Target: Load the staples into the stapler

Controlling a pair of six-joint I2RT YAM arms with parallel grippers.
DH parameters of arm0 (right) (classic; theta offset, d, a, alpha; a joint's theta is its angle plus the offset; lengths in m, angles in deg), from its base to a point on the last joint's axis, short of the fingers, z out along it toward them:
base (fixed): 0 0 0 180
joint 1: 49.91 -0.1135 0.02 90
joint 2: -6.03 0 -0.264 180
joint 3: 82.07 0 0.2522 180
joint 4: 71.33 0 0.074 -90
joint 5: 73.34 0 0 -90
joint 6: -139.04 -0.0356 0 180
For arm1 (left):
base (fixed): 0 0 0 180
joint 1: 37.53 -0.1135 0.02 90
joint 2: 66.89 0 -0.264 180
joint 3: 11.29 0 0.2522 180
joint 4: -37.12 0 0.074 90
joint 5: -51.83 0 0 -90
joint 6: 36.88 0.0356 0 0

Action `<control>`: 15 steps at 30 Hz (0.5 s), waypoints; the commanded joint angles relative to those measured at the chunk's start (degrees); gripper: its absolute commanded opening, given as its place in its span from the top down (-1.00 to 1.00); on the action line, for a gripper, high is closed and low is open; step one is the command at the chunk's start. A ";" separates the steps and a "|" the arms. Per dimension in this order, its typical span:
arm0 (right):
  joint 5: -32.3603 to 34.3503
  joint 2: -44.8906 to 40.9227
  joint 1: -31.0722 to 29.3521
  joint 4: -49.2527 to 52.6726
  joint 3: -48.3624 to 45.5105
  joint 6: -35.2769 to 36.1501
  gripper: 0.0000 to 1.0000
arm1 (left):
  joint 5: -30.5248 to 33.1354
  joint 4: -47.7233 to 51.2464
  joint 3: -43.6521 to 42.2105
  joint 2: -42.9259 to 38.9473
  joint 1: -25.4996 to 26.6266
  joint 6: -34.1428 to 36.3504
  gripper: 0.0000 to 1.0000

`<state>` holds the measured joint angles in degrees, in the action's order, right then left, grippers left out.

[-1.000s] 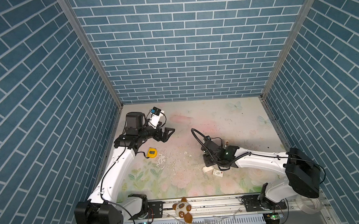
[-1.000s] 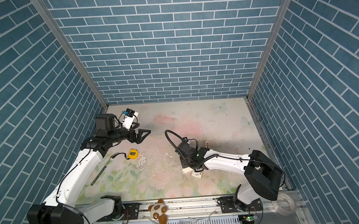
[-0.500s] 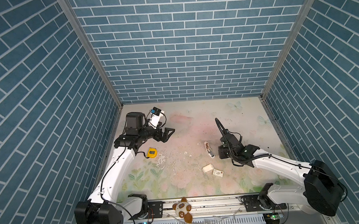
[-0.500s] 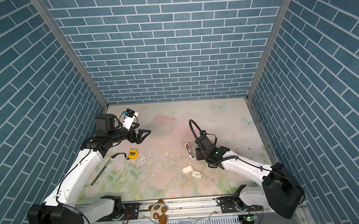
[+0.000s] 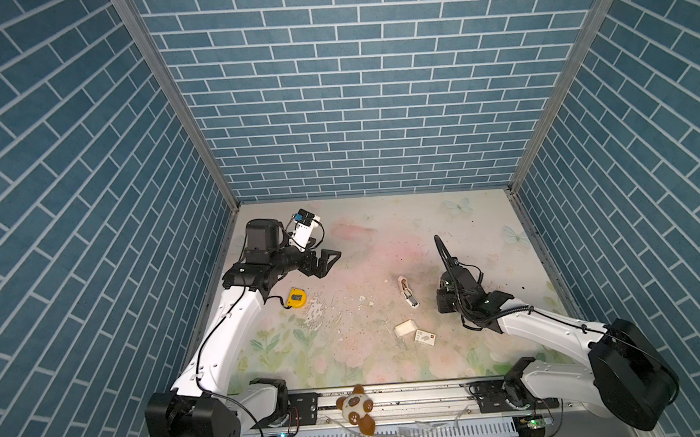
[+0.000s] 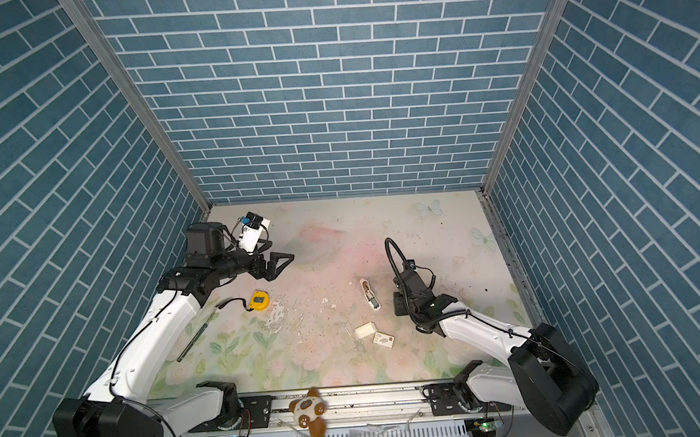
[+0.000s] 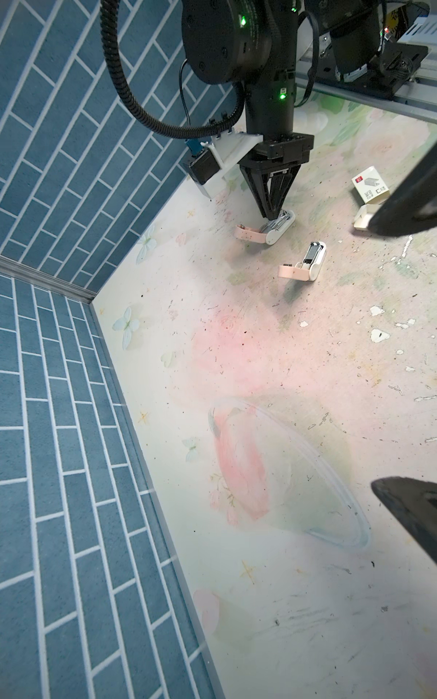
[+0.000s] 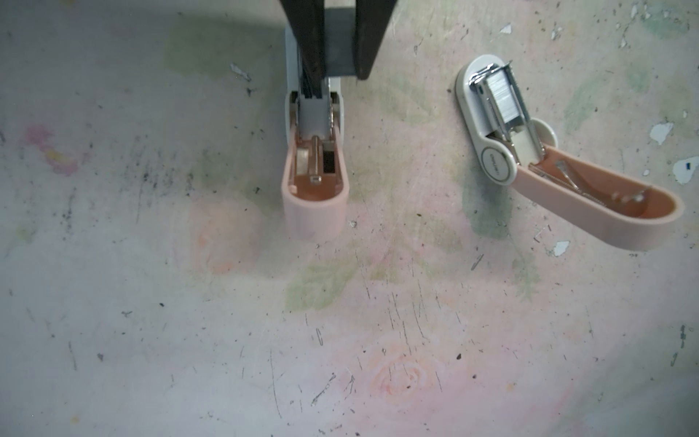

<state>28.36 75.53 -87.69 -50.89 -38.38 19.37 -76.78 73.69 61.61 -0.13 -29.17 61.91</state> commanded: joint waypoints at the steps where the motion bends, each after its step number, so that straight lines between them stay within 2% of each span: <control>1: 0.07 -1.06 0.82 -2.56 -0.87 1.52 0.80 | -0.15 -0.35 -0.85 0.27 -0.36 0.26 -0.99; 15: -1.76 -0.15 3.33 -6.72 -3.78 1.81 0.79 | -0.13 -0.31 -0.77 0.64 -0.36 0.29 -0.99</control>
<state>27.33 75.46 -84.76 -56.00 -41.53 19.57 -76.76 73.69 61.61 0.04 -29.17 61.91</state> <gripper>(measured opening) 0.139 0.995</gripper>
